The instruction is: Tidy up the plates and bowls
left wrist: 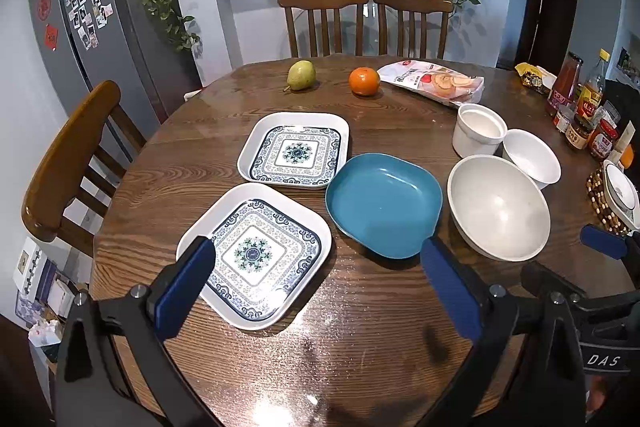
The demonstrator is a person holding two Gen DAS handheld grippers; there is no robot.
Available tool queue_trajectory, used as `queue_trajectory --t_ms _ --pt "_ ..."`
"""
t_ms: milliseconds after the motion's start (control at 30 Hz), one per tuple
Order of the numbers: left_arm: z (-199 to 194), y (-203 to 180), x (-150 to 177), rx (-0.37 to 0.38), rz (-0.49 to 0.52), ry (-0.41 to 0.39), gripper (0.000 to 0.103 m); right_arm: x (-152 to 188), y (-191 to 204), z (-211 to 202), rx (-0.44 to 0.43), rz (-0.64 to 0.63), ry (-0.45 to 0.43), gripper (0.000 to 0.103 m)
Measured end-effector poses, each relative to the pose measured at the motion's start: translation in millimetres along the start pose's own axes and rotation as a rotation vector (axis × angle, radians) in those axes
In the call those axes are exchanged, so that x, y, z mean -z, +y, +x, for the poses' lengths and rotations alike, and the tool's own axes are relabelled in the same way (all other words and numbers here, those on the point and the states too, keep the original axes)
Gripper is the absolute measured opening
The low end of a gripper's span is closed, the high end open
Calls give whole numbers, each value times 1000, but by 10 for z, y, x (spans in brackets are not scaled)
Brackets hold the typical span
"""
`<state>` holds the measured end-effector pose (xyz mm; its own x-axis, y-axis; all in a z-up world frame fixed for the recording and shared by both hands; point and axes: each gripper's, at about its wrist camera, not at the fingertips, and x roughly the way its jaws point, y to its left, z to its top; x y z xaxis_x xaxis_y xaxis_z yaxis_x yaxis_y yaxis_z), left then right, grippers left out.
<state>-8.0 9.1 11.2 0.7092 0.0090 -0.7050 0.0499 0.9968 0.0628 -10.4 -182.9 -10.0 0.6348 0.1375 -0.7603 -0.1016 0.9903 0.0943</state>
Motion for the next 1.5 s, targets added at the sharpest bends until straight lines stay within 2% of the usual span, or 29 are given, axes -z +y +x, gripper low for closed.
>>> queue_trajectory --t_ms 700,1500 --pt "62 72 -15 17 19 -10 102 -5 60 19 -2 4 3 103" --pt "102 224 7 47 40 -4 102 48 325 81 6 21 9 103"
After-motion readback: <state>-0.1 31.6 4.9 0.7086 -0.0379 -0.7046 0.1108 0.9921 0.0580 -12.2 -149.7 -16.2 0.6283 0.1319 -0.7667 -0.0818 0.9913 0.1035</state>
